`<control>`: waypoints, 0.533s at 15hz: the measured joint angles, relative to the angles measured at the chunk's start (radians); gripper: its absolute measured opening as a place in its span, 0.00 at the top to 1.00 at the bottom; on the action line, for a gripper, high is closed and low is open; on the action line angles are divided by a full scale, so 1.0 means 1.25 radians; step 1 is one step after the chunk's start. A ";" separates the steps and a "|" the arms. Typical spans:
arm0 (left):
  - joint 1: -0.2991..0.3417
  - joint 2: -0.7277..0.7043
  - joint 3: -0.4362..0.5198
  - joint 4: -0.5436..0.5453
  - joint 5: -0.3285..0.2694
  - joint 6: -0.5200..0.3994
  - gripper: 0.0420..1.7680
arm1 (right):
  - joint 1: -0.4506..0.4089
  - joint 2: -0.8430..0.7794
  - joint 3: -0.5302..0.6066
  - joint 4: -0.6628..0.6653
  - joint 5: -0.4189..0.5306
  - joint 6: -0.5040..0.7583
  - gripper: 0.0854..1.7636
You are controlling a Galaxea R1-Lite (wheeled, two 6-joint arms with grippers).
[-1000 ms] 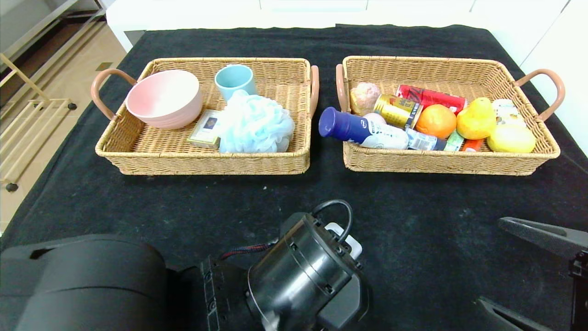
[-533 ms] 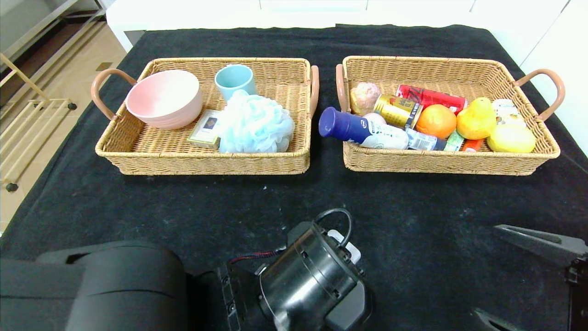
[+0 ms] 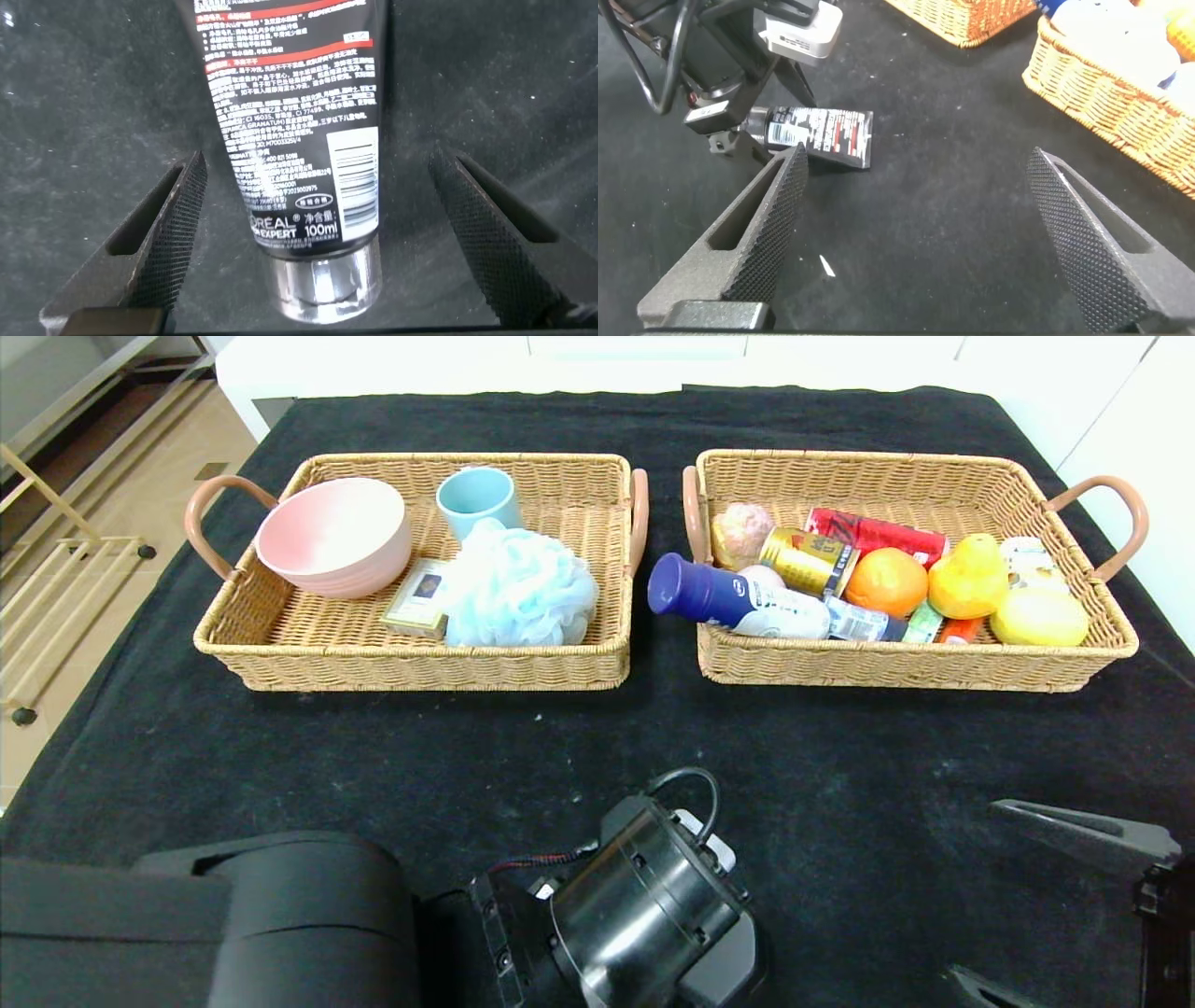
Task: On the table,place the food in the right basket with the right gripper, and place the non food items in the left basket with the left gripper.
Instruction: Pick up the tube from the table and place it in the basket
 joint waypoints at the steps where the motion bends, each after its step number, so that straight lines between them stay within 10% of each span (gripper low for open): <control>1: 0.000 0.003 -0.001 0.001 0.000 -0.003 0.03 | 0.000 0.003 0.000 0.000 -0.001 0.001 0.03; 4: 0.000 0.009 -0.003 0.002 0.001 -0.003 0.06 | -0.001 0.010 0.000 0.000 -0.002 0.002 0.03; 8: 0.000 0.012 -0.002 0.003 0.007 -0.004 0.43 | -0.001 0.018 0.001 0.000 -0.003 0.002 0.03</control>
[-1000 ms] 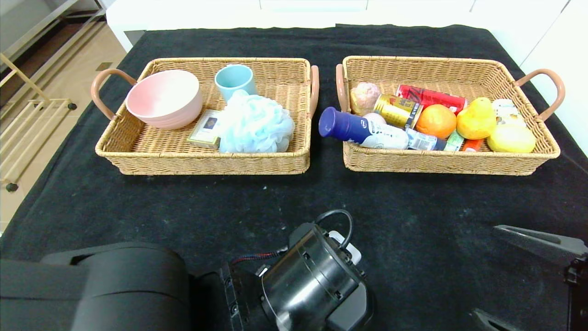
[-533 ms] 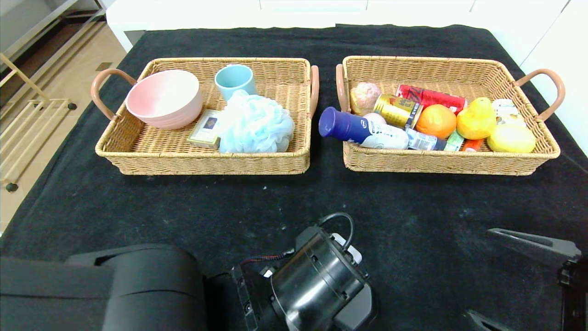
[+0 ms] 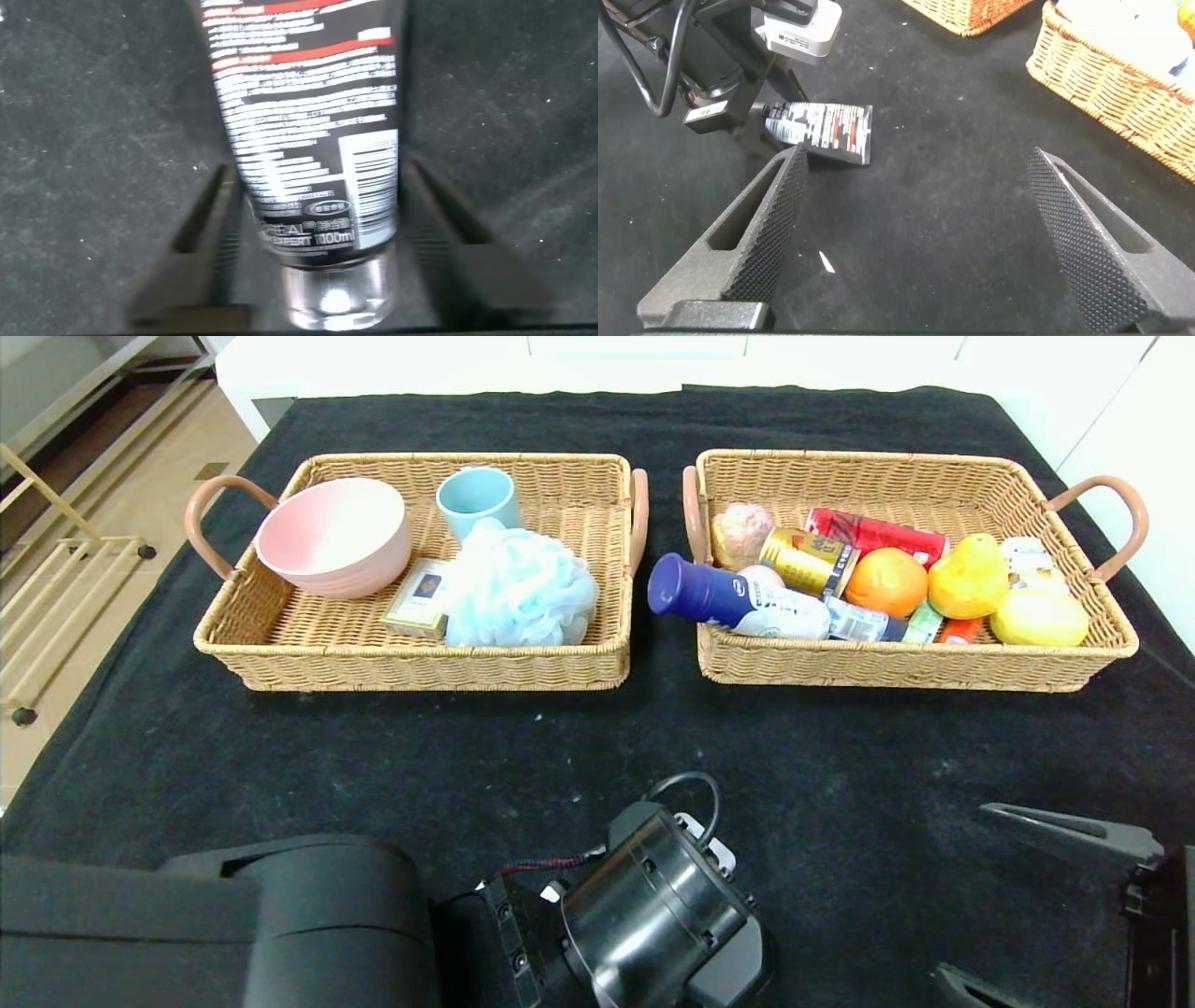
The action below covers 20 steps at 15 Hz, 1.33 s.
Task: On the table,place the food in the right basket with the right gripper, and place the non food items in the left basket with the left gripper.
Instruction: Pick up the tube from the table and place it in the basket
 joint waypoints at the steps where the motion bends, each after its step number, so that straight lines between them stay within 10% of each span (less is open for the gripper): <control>1: 0.000 0.000 0.001 -0.001 0.000 0.000 0.48 | 0.000 0.001 0.001 0.000 0.001 0.000 0.03; 20: 0.007 -0.037 -0.015 0.000 0.031 -0.006 0.60 | 0.004 -0.020 0.002 -0.005 0.005 -0.004 0.03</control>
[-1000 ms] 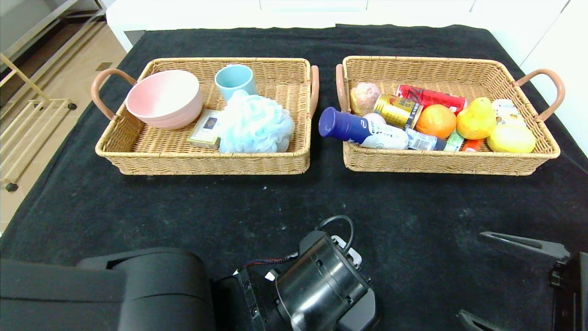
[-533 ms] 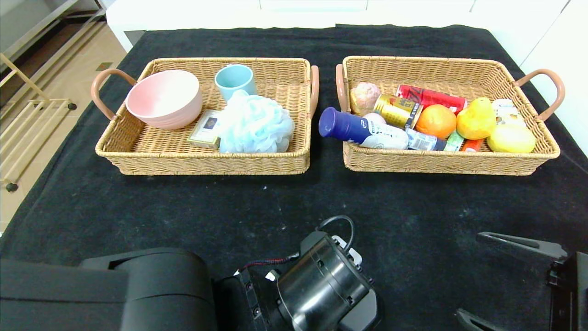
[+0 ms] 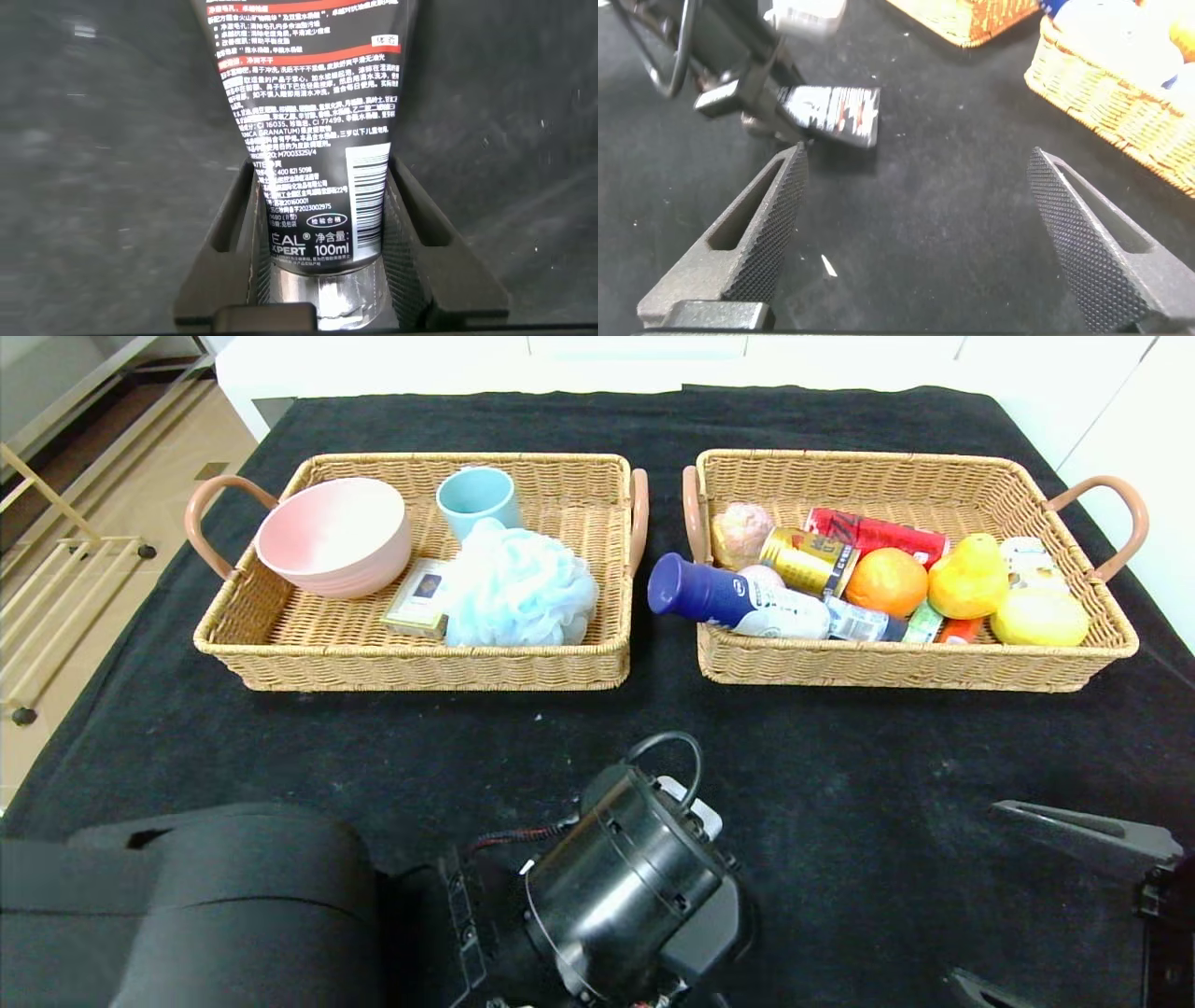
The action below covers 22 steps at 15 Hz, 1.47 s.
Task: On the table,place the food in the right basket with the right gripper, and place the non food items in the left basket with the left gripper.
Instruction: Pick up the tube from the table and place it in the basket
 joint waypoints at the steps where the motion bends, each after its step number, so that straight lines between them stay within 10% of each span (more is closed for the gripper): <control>1: 0.003 -0.012 0.000 -0.002 0.000 -0.001 0.60 | 0.001 -0.002 0.000 0.000 -0.001 0.000 0.03; 8: 0.068 -0.112 -0.008 0.000 0.002 0.003 0.61 | 0.005 0.003 0.003 0.007 -0.001 0.001 0.03; 22: 0.444 -0.280 -0.059 -0.062 -0.035 0.092 0.61 | 0.005 0.025 0.011 0.001 -0.003 0.000 0.03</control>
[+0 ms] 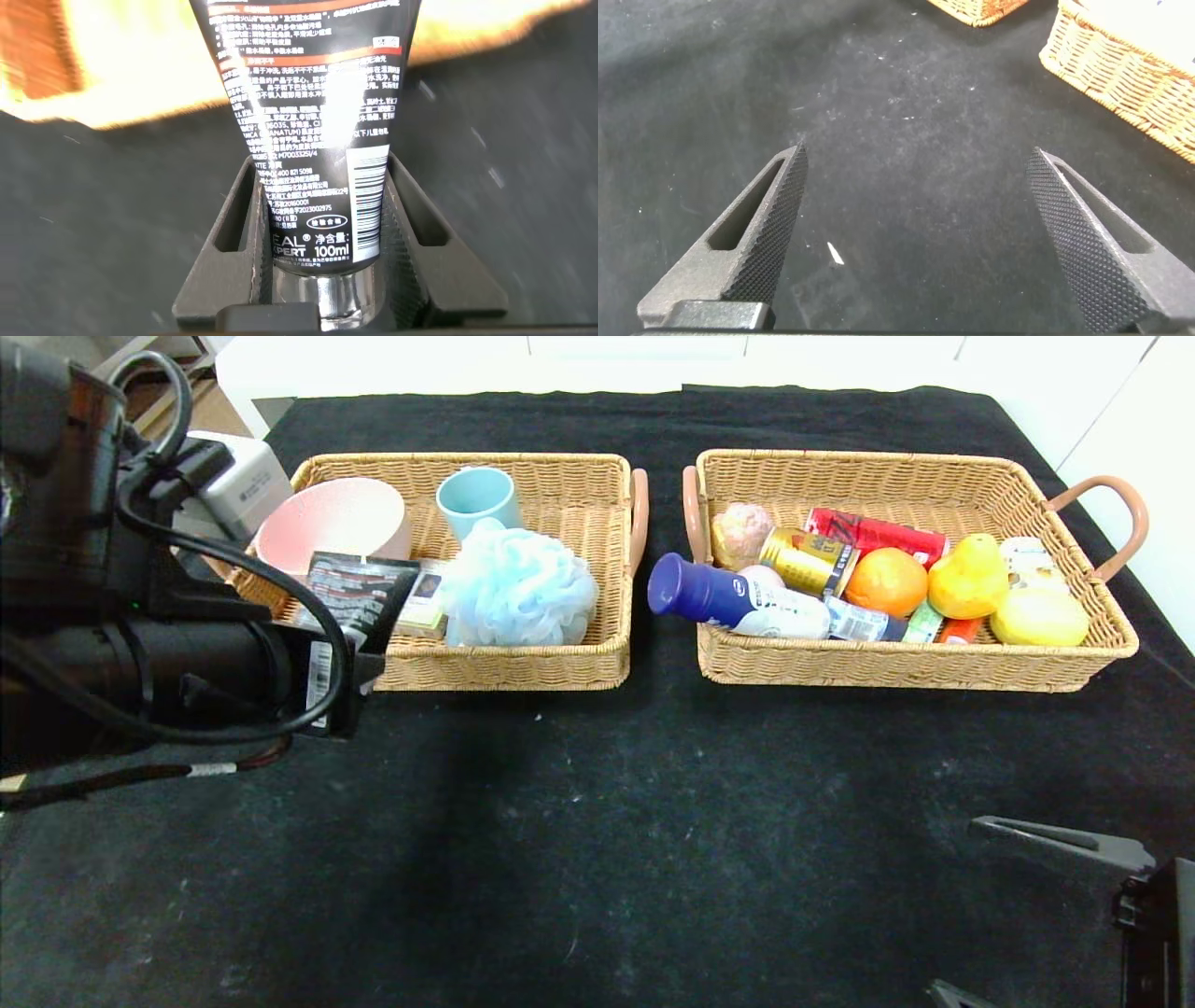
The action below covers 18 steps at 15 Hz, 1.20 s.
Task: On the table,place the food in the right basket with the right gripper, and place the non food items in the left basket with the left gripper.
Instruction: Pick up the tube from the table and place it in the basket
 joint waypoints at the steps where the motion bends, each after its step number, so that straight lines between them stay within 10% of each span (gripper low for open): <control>1: 0.029 0.010 -0.010 -0.028 -0.011 0.012 0.61 | 0.000 -0.003 0.000 -0.001 0.000 0.000 0.03; 8: 0.163 0.115 -0.124 -0.123 -0.065 0.047 0.62 | 0.000 -0.025 -0.007 0.003 0.001 0.000 0.03; 18: 0.173 0.287 -0.306 -0.130 -0.068 0.048 0.62 | -0.003 -0.029 -0.011 0.003 -0.001 0.002 0.03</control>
